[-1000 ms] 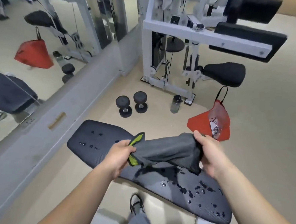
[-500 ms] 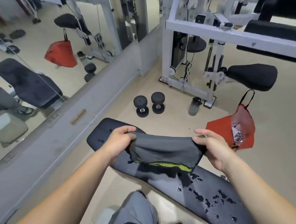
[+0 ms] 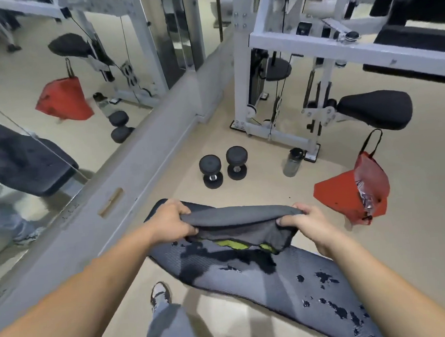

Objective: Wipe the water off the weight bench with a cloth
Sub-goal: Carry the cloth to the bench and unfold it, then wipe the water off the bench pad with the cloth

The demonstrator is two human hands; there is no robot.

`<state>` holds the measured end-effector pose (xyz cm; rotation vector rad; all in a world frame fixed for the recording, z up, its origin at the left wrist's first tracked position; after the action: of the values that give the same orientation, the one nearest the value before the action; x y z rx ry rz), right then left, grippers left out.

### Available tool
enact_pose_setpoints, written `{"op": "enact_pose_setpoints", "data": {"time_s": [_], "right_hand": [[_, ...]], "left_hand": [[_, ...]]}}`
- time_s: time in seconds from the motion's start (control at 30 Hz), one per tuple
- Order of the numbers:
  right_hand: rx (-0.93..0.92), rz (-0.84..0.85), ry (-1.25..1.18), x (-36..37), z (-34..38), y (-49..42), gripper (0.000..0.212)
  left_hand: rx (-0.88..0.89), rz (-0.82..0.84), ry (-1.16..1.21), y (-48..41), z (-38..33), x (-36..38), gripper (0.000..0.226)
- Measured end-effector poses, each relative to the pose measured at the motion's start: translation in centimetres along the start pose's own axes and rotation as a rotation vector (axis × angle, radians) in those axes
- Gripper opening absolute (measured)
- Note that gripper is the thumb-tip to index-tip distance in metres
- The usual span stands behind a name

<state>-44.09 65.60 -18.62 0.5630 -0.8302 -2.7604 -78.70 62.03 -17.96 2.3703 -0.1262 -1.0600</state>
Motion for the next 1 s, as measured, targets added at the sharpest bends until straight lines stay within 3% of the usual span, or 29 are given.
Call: {"op": "enact_pose_setpoints", "data": {"time_s": [0.1,0.23,0.4,0.63,0.7,0.8,0.87,1.0], "right_hand": [[0.078,0.023,-0.33,4.9,-0.3,-2.5,0.016],[0.185,-0.049,-0.512,11.9,-3.7,-7.2,0.02],[0.101,-0.154,-0.495,18.2,-10.0,-14.3,0.021],[-0.106,-0.06,-0.476,28.0,-16.4,-20.6,0.012],[-0.164,-0.114,-0.384,28.5,-17.5,-21.7,0.026],[-0.218,-0.129,-0.237,28.4,-18.5,-22.2,0.045],[-0.227,-0.02,-0.27,29.2,-18.2,-22.4,0.053],[-0.249,0.199,-0.215,32.2,-16.2,-21.8,0.078]], "left_hand": [[-0.031,0.132,0.42,-4.3,4.4,-1.3,0.05],[-0.028,0.116,0.759,-8.3,8.6,-1.0,0.02],[-0.055,0.159,1.093,-13.5,13.3,6.6,0.025],[-0.089,0.168,1.341,-19.6,16.4,23.4,0.023],[-0.081,0.172,1.389,-20.5,16.7,26.4,0.021],[0.047,0.248,1.364,-20.3,16.7,28.2,0.042],[0.155,0.258,1.292,-19.6,16.9,28.4,0.05],[0.325,0.283,1.176,-19.6,18.3,27.4,0.029]]}}
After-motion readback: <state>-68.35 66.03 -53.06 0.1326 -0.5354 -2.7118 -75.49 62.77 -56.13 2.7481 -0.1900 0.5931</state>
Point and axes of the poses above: each hand's wrist, its own y-axis away from the middle knuckle, its own x-axis out of the palm, z = x × y, the point moved 10 cm from there along -y, towards the middle knuckle, and after that the axes turned 5 degrees about y, right-handed, at the moved point
